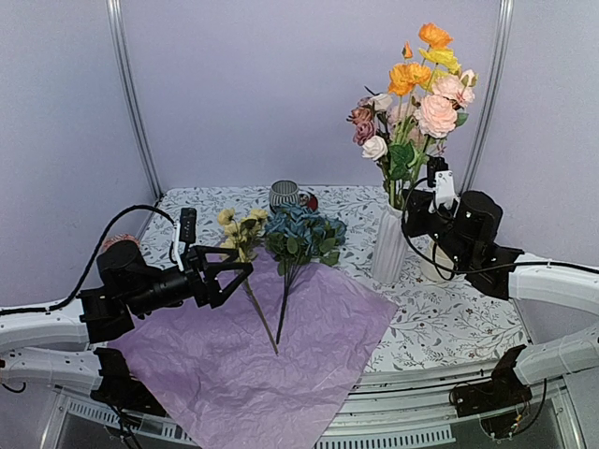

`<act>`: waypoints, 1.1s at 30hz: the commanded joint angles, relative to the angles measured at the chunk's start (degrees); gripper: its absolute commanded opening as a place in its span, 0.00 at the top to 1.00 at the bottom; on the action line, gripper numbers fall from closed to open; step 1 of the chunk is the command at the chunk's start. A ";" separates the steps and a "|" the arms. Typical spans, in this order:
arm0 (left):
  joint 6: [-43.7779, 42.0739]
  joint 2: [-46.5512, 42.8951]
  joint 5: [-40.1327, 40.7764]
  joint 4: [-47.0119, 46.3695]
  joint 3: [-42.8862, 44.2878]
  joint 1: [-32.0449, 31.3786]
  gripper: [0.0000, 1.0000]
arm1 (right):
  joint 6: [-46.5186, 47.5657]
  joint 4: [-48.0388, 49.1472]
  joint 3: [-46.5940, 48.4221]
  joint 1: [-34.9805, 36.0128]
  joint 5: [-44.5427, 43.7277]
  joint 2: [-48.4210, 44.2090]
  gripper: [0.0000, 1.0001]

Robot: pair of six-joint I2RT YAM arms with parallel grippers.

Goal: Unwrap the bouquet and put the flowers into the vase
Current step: Place the fake flower in the vase.

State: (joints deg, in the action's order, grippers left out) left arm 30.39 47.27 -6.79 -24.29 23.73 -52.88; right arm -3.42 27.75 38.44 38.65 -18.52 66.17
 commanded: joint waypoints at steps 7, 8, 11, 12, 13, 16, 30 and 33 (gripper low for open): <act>0.68 0.49 1.14 0.92 -0.44 -0.47 0.04 | -3.14 -7.61 3.54 -0.85 -0.20 -0.26 0.83; 0.79 0.65 1.26 1.25 -0.32 -0.47 0.04 | -3.32 -7.88 3.44 -0.86 -0.24 -0.56 0.76; 1.14 1.26 2.20 2.34 0.08 -0.47 0.04 | -4.06 -8.41 2.74 -0.84 -0.07 -2.07 0.65; 1.20 1.45 2.43 2.68 0.09 -0.47 0.03 | -4.16 -8.72 2.57 -0.86 0.09 -2.78 0.62; 1.31 1.69 2.53 2.79 0.14 -0.49 0.03 | -4.28 -9.28 2.56 -0.86 0.32 -3.33 0.60; 1.65 2.48 3.01 3.49 0.44 -0.47 0.03 | -4.98 -11.62 2.77 -0.84 1.52 -5.40 0.53; 13.72 9.86 13.53 12.72 2.59 2.52 0.14 | -12.47 -31.80 5.33 -0.86 13.20 -14.06 0.20; 17.55 14.72 12.98 15.85 4.29 5.46 0.21 | -15.53 -36.18 4.73 -0.82 17.10 -15.80 0.19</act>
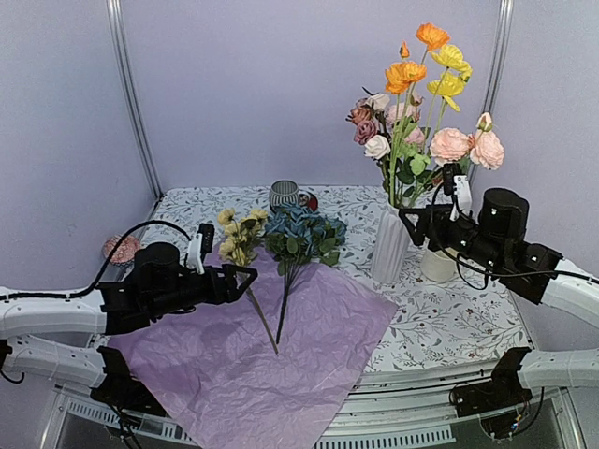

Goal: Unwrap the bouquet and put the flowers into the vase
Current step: Place the fake flower in the vase, then pick up the fake flower from the flattened wrapping paper.

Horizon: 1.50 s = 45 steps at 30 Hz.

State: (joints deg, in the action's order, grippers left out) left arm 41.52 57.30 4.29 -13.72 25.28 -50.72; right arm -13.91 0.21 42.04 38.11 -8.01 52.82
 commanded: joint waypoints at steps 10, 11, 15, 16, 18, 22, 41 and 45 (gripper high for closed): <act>13.96 19.79 1.73 7.81 8.02 6.48 0.32 | -11.02 -10.65 -5.58 1.51 17.46 -6.94 0.19; 15.00 21.32 2.52 8.85 8.76 6.51 0.35 | -11.12 -9.97 -6.29 2.06 17.71 -6.89 0.20; 16.96 27.17 4.03 11.07 11.81 6.50 0.45 | -11.72 -6.89 -8.94 4.92 17.45 -6.68 0.20; 16.99 28.31 4.11 11.30 12.42 6.51 0.46 | -11.79 -5.92 -9.39 5.42 17.45 -6.67 0.20; 17.34 30.86 4.13 11.54 13.80 6.51 0.51 | -11.99 -4.09 -10.19 6.42 17.21 -6.56 0.21; 18.59 34.92 4.79 13.52 16.35 6.64 0.53 | -11.97 -0.96 -10.86 7.85 17.59 -4.79 0.21; 16.19 22.12 14.59 22.89 17.43 6.24 0.98 | -11.16 9.52 -9.23 11.56 20.09 6.04 0.21; 11.00 14.09 12.04 19.36 15.10 5.67 1.00 | -11.22 10.87 -8.16 11.64 21.11 7.46 0.21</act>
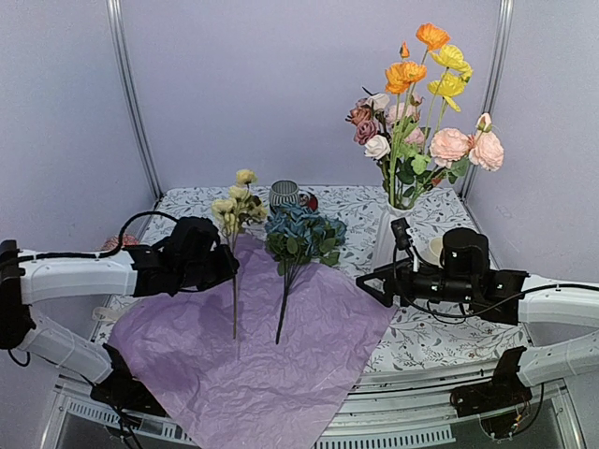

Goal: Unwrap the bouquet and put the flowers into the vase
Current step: Pick up the fake flower from the flattened wrapping paper, then pass from the left arm to the right

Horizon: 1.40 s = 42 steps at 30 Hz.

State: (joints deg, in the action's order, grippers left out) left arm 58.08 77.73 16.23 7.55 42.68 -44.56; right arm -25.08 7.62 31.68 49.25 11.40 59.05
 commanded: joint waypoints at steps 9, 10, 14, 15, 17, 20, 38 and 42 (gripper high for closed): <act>-18.12 -20.05 -13.63 -19.61 -11.73 -1.03 1.00 | -0.58 7.58 3.48 1.31 4.18 3.99 0.21; -18.77 -21.05 -14.96 -21.34 -12.57 -0.98 1.00 | -0.73 8.56 3.74 1.37 4.43 4.36 0.21; -21.11 -23.65 -20.69 -28.10 -14.57 -1.12 1.00 | -1.45 10.90 5.93 2.54 5.60 6.69 0.22; -21.58 -23.94 -22.57 -30.12 -14.96 -1.17 1.00 | -1.05 11.26 6.68 3.21 5.54 7.34 0.21; -21.94 -24.28 -26.00 -34.00 -15.73 -1.46 1.00 | -0.19 11.79 8.68 4.64 4.95 8.85 0.22; -22.80 -23.94 -29.95 -38.18 -16.00 -2.64 1.00 | 2.20 11.82 12.53 7.03 3.95 11.30 0.21; -26.45 -20.06 -32.02 -51.31 -15.88 -10.99 1.00 | 6.07 20.97 24.11 13.62 4.65 20.65 0.42; -26.48 -20.68 -27.30 -52.20 -16.74 -12.10 1.00 | 6.36 21.26 28.49 14.81 3.18 25.16 0.48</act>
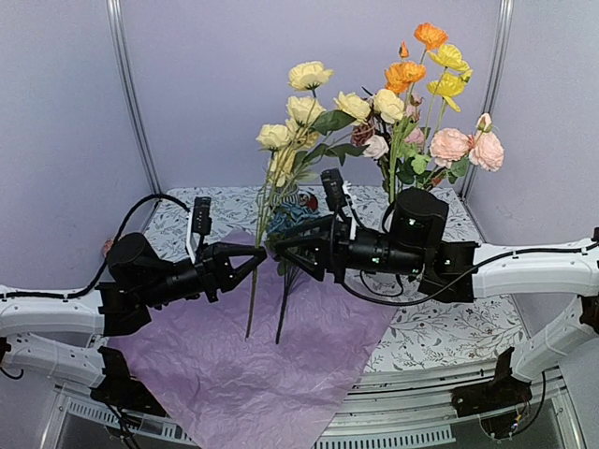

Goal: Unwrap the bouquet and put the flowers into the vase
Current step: Pass from the left arm to the right

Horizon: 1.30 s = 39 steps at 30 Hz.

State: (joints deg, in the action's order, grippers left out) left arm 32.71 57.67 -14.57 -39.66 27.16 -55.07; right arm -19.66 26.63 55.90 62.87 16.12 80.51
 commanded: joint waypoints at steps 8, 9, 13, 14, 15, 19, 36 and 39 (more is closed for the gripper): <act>-1.49 -3.88 7.75 -4.59 -3.50 -2.08 1.00 | 2.10 2.51 12.82 1.83 -1.62 11.80 0.55; -1.59 -4.15 7.70 -4.42 -3.59 -2.14 1.00 | 2.08 2.51 12.90 1.89 -1.95 12.46 0.57; -2.04 -4.99 7.77 -4.24 -4.04 -2.19 1.00 | 1.76 2.16 16.77 1.90 -2.84 14.73 0.64; -2.08 -5.16 7.68 -4.16 -4.24 -2.18 1.00 | 1.66 2.15 17.17 1.86 -2.62 15.09 0.67; -2.24 -5.32 7.57 -4.26 -4.42 -2.18 1.00 | 1.60 1.87 17.68 1.93 -2.49 15.44 0.69; -2.92 -5.56 6.92 -4.65 -5.02 -2.20 0.98 | 1.40 1.45 18.45 1.97 -2.07 15.86 0.72; -4.48 -8.99 8.43 -5.08 -9.22 -2.26 0.03 | 8.26 -9.16 18.19 2.08 -8.80 9.50 0.98; -4.78 -11.56 9.05 -1.63 -9.35 -2.24 0.02 | 12.15 -12.90 16.48 2.02 -14.36 5.61 0.98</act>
State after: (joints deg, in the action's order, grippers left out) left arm 28.56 49.06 -7.20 -44.05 18.46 -56.84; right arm -13.74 18.76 72.77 64.86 9.52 93.27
